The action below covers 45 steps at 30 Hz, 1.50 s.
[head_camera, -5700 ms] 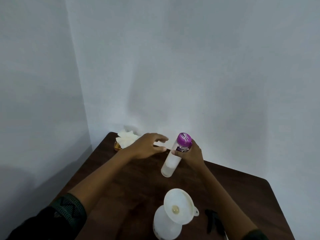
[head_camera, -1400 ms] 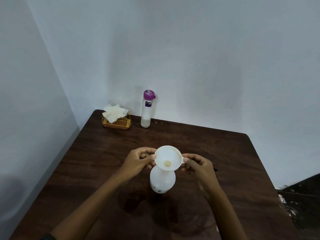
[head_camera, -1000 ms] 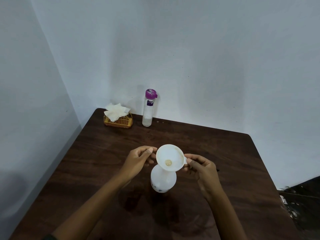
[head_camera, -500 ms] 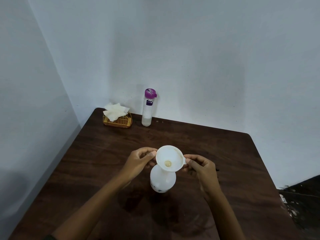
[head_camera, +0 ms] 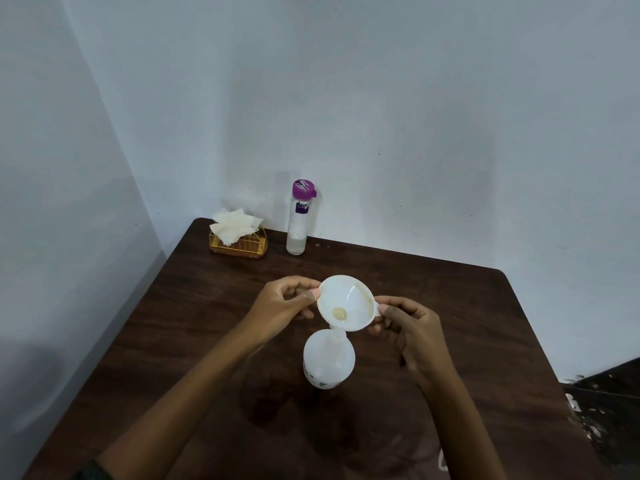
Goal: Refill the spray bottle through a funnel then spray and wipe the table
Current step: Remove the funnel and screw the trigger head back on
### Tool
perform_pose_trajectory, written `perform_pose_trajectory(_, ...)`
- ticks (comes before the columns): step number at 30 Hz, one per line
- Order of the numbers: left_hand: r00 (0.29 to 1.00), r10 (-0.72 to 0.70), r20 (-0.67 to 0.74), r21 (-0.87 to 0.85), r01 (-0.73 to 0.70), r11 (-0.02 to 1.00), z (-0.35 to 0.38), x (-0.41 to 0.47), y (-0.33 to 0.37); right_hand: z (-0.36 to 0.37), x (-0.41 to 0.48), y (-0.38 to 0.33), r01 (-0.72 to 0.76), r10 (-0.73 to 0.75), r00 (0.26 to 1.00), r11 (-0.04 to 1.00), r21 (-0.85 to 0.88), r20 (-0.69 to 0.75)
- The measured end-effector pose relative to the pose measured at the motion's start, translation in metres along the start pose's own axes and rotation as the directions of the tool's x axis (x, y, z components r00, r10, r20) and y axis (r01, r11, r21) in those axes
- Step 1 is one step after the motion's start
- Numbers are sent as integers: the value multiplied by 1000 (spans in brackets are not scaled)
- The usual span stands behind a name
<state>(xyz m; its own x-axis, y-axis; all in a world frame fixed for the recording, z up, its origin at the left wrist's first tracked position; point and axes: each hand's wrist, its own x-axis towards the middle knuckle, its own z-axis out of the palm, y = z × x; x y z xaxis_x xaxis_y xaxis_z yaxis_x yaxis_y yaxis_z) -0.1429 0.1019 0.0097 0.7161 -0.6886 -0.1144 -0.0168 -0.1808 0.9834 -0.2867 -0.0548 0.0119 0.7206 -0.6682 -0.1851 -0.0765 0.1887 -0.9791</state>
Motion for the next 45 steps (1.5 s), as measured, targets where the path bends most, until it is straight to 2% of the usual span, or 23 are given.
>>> perform_pose_trajectory(3, 998, -54, 33, 34, 53, 998, 1, 0, -6, -1, -2, 4, -21, 20, 1000, 1000, -21, -18)
perform_pose_trajectory(8, 999, -39, 25, 12, 38, 999, 3, -1, -5, -3, -2, 2, -6, 6, 1000, 1000, -24, -21)
perform_pose_trajectory(13, 991, -109, 83, 33, 106, 994, 2, 0, -9, -3, -4, 3, -23, 21, 999, 998, -54, -35)
perform_pose_trajectory(18, 994, -46, 98, 93, 36, 995, -5, 16, 9, -2, 7, -15, 5, -4, 1000, 998, -64, 6)
perform_pose_trajectory(21, 996, 26, 86, 219, -44, 975, -6, 33, 18, 0, 23, -26, 59, -57, 998, 982, -177, 14)
perform_pose_trajectory(24, 996, 85, -15, 325, -75, 943, -4, 61, 14, 6, 54, -26, 96, -103, 995, 941, -326, -5)
perform_pose_trajectory(26, 988, 96, -117, 366, -47, 929, 0, 84, 3, 11, 83, -19, 106, -116, 993, 905, -411, 0)
perform_pose_trajectory(29, 970, 14, -244, 289, 59, 955, 8, 114, -17, 18, 126, 1, 80, -100, 995, 887, -455, -21)
perform_pose_trajectory(31, 961, -43, -274, 244, 113, 963, 14, 131, -32, 23, 151, 15, 40, -74, 995, 896, -442, -60)
perform_pose_trajectory(35, 975, -108, -192, 338, 169, 926, 22, 158, -56, 34, 193, 40, -38, -32, 988, 899, -435, -153)
perform_pose_trajectory(39, 968, -211, -138, 343, 246, 906, 26, 190, -72, 41, 233, 59, -114, 32, 983, 877, -466, -179)
perform_pose_trajectory(45, 966, -254, -44, 384, 251, 889, 21, 219, -86, 45, 263, 76, -167, 74, 976, 856, -490, -203)
